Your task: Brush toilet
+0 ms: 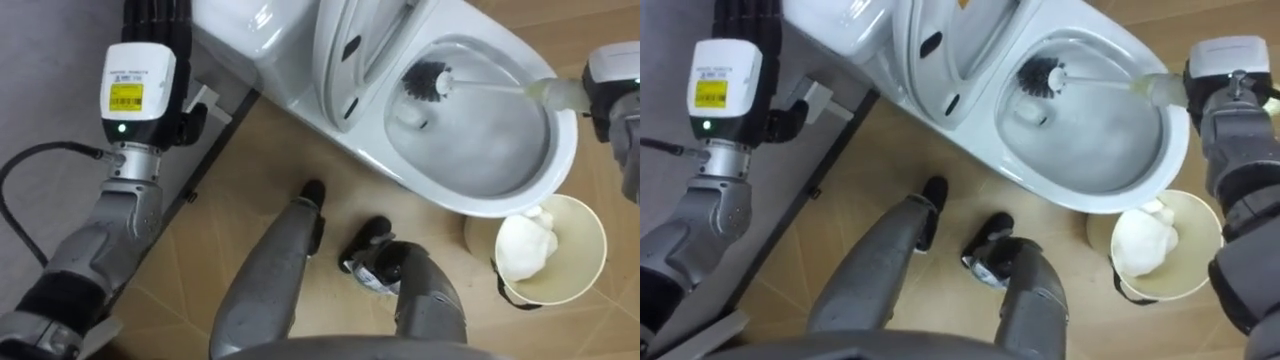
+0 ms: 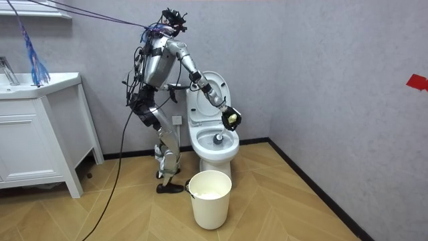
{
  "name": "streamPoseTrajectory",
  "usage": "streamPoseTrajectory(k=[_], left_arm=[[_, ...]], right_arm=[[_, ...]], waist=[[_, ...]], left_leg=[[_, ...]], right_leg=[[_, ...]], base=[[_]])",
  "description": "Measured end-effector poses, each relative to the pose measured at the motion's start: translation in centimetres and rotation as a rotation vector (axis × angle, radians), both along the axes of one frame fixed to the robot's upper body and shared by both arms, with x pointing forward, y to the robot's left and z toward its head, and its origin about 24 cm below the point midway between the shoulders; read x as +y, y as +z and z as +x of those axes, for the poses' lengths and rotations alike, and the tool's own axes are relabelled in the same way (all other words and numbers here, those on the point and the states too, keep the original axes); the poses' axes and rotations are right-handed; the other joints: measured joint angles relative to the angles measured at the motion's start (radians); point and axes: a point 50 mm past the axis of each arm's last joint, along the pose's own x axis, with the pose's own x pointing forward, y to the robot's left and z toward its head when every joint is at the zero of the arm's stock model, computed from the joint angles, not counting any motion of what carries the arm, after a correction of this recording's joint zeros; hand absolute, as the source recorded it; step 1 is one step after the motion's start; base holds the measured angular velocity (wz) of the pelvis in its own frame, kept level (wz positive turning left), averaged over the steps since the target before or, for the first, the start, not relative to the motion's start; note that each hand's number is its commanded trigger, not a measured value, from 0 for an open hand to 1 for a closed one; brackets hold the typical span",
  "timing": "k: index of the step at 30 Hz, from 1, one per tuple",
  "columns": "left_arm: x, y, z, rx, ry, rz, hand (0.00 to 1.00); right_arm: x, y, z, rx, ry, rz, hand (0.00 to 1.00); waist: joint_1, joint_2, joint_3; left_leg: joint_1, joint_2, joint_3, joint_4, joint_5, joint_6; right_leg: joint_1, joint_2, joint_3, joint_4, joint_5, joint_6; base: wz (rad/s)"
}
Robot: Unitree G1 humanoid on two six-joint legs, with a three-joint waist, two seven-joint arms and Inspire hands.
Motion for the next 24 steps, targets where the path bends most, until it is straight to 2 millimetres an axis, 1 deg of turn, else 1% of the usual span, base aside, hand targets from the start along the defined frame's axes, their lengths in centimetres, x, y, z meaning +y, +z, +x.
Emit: streamPoseTrajectory(k=[1,2,3,4,5,6,7,8,9,11,12,13,14,16,17,19,24], left_arm=[[-0.2,0.3,0.3,-0.006,-0.012,-0.008,0.00],[-0.5,0.5,0.7,-0.011,-0.028,-0.033,0.00],[-0.7,0.7,0.8,-0.014,-0.034,-0.041,0.00],[-0.8,0.9,1.1,-0.021,-0.047,-0.044,0.00],[-0.8,0.9,1.2,-0.018,-0.052,-0.041,0.00],[-0.9,1.0,1.3,-0.017,-0.055,-0.040,0.00],[-1.1,1.3,1.6,-0.023,-0.066,-0.037,0.00],[-1.3,1.8,2.0,-0.038,-0.076,-0.037,0.00],[-1.4,2.1,2.3,-0.047,-0.081,-0.036,0.00],[-1.9,3.0,3.2,-0.068,-0.110,-0.034,0.00],[-2.0,3.2,3.4,-0.069,-0.119,-0.031,0.00],[-2.3,3.1,3.5,-0.053,-0.135,-0.026,0.00],[-2.5,2.4,3.2,-0.002,-0.154,-0.008,0.00],[-2.6,1.7,2.8,0.049,-0.165,-0.013,0.00],[-2.4,1.4,2.5,0.064,-0.156,-0.019,0.00],[-2.2,1.4,2.5,0.064,-0.151,-0.016,0.00],[-1.5,1.6,2.7,0.068,-0.140,-0.004,0.00]], right_arm=[[0.4,-0.2,0.0,0.016,0.020,-0.007,1.00],[0.6,-0.4,0.0,0.043,0.041,-0.027,1.00],[0.8,-0.5,0.0,0.058,0.055,-0.044,1.00],[1.0,-0.7,0.0,0.079,0.079,-0.078,1.00],[1.1,-0.8,-0.1,0.085,0.086,-0.108,1.00],[1.2,-0.9,-0.2,0.089,0.091,-0.116,1.00],[1.0,-1.0,-0.5,0.095,0.092,-0.118,1.00],[1.0,-1.2,-0.6,0.101,0.091,-0.108,1.00],[1.2,-1.2,-0.7,0.102,0.095,-0.105,1.00],[2.3,-1.7,-0.9,0.112,0.116,-0.096,1.00],[2.5,-1.9,-0.9,0.117,0.120,-0.094,1.00],[3.2,-2.1,-1.0,0.129,0.139,-0.099,1.00],[3.8,-2.5,-1.4,0.134,0.148,-0.086,1.00],[4.5,-2.8,-1.9,0.141,0.154,-0.077,1.00],[5.1,-2.9,-2.2,0.142,0.158,-0.067,1.00],[5.2,-3.0,-2.7,0.147,0.141,-0.050,1.00],[5.5,-2.3,-2.0,0.159,0.135,-0.045,1.00]], waist=[[-0.001,0.015,0.0078],[0.000,0.028,0.0107],[0.001,0.035,0.0119],[0.001,0.052,0.0153],[-0.002,0.067,0.0125],[-0.003,0.075,0.0107],[-0.003,0.086,0.0059],[-0.007,0.093,0.0017],[-0.011,0.095,0.0004],[-0.036,0.104,-0.0054],[-0.042,0.109,-0.0083],[-0.056,0.119,-0.0148],[-0.064,0.125,-0.0204],[-0.080,0.134,-0.0288],[-0.086,0.134,-0.0290],[-0.085,0.134,-0.0299],[-0.088,0.133,-0.0313]], left_leg=[[-0.004,-0.001,-0.009,0.001,0.000,0.000],[-0.012,-0.002,-0.014,0.000,0.000,-0.001],[-0.017,-0.002,-0.017,0.000,0.002,-0.002],[-0.021,-0.003,-0.020,0.000,0.004,-0.002],[-0.022,-0.004,-0.026,0.000,0.005,-0.002],[-0.022,-0.004,-0.028,0.000,0.005,-0.002],[-0.022,-0.005,-0.030,-0.001,0.005,-0.002],[-0.021,-0.005,-0.031,-0.004,0.007,-0.003],[-0.018,-0.004,-0.030,-0.006,0.008,-0.004],[-0.002,-0.003,-0.025,-0.017,0.008,-0.005],[0.004,-0.002,-0.024,-0.021,0.008,-0.005],[0.016,0.000,-0.019,-0.028,0.008,-0.005],[0.032,0.003,-0.009,-0.045,0.008,-0.005],[0.041,0.015,0.004,-0.058,0.008,-0.004],[0.041,0.018,0.022,-0.057,0.008,-0.004],[0.041,0.023,0.036,-0.056,0.008,-0.004],[0.039,0.034,0.038,-0.051,0.008,-0.004]], right_leg=[[0.005,0.000,-0.010,0.000,0.000,0.000],[0.001,0.000,-0.018,-0.002,0.001,0.002],[-0.002,0.000,-0.020,-0.003,0.002,0.003],[-0.004,0.001,-0.023,-0.005,0.008,-0.003],[-0.004,0.002,-0.025,-0.007,0.011,-0.004],[-0.003,0.002,-0.025,-0.007,0.011,-0.004],[-0.002,0.002,-0.026,-0.009,0.011,-0.004],[0.000,0.004,-0.027,-0.012,0.012,-0.005],[0.002,0.004,-0.027,-0.013,0.012,-0.005],[0.017,0.009,-0.027,-0.024,0.012,-0.006],[0.024,0.011,-0.026,-0.031,0.013,-0.005],[0.038,0.020,-0.023,-0.052,0.019,-0.003],[0.050,0.026,-0.015,-0.071,0.025,0.000],[0.054,0.032,-0.008,-0.087,0.030,0.002],[0.054,0.035,-0.004,-0.090,0.031,0.001],[0.054,0.040,-0.001,-0.091,0.031,0.000],[0.056,0.053,0.001,-0.102,0.039,-0.007]], base=[[0.15],[0.15],[0.11],[0.06],[0.04],[0.00],[0.00],[0.00],[0.00],[0.00],[-0.03],[-0.15],[-0.18],[-0.14],[-0.10],[-0.03],[-0.05]])
